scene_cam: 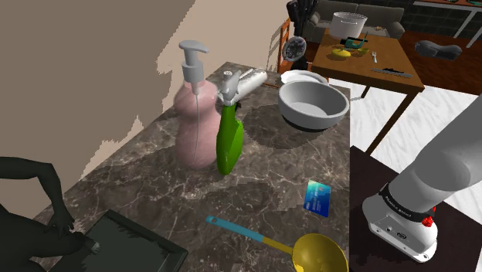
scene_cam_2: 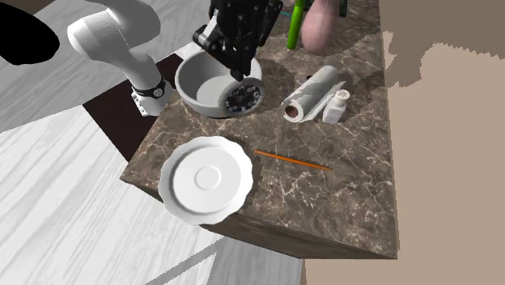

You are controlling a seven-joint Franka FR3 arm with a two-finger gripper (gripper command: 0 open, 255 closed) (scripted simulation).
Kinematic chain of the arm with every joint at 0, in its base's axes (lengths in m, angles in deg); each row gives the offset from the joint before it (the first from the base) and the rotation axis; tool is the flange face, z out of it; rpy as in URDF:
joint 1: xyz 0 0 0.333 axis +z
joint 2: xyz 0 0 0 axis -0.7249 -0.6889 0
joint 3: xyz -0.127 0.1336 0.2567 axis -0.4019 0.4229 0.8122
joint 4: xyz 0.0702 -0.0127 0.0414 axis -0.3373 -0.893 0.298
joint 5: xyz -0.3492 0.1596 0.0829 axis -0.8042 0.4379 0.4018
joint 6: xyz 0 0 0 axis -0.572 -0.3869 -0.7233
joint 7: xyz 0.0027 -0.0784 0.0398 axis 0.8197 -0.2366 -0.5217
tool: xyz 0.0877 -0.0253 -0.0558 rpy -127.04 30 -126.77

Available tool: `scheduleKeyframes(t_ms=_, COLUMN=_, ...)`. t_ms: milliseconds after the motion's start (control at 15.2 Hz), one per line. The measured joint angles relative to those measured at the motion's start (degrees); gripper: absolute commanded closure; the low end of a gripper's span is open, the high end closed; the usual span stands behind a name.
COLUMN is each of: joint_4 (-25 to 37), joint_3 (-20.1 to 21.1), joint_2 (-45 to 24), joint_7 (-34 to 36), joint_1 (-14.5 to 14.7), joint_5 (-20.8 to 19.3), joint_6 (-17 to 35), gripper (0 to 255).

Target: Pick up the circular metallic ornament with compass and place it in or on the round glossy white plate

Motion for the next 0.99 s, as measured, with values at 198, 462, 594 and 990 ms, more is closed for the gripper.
scheduleKeyframes(t_ms=198, joint_4=1.79, joint_3=-2.02, joint_2=-0.74, joint_7=-4.21, joint_1=-2.10, joint_5=-0.50, joint_6=-1.04, gripper=255)
scheduleKeyframes(t_ms=462, joint_4=5.20, joint_3=-4.47, joint_2=-2.31, joint_7=-9.43, joint_1=-4.73, joint_5=-1.08, joint_6=-2.82, gripper=255)
scheduleKeyframes(t_ms=594, joint_4=5.92, joint_3=-5.55, joint_2=-3.05, joint_7=-11.73, joint_1=-5.95, joint_5=-1.33, joint_6=-2.78, gripper=255)
scheduleKeyframes(t_ms=990, joint_4=-0.21, joint_3=-5.98, joint_2=-1.38, joint_7=-12.65, joint_1=-6.47, joint_5=-1.22, joint_6=1.68, gripper=255)
